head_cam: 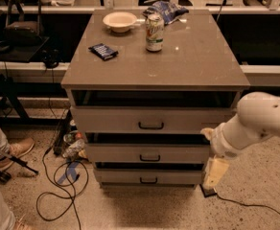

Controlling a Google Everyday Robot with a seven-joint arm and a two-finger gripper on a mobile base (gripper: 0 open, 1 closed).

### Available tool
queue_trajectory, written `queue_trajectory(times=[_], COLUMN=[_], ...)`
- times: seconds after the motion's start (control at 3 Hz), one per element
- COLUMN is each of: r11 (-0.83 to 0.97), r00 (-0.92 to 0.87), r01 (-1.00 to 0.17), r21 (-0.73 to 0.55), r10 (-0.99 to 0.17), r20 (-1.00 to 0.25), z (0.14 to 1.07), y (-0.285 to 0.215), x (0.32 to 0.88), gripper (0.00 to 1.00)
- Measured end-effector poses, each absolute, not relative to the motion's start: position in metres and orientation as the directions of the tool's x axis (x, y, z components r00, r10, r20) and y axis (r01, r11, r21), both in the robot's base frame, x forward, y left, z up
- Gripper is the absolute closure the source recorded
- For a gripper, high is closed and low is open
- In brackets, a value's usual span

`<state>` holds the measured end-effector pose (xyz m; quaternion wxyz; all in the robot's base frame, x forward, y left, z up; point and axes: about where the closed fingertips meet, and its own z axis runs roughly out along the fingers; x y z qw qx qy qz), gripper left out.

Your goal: Open middle drawer

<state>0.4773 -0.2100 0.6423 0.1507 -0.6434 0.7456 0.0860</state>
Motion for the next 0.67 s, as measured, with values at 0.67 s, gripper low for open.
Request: queue_trajectory(times=[0.67], r11=[0.165], r00=[-0.147], r01=[-0.986], r21=[-0.025], r10=[-0.927], r20=[-0.344], z=[0.5716], y=[-0.1995], x=[0.4915], gripper=[0.00])
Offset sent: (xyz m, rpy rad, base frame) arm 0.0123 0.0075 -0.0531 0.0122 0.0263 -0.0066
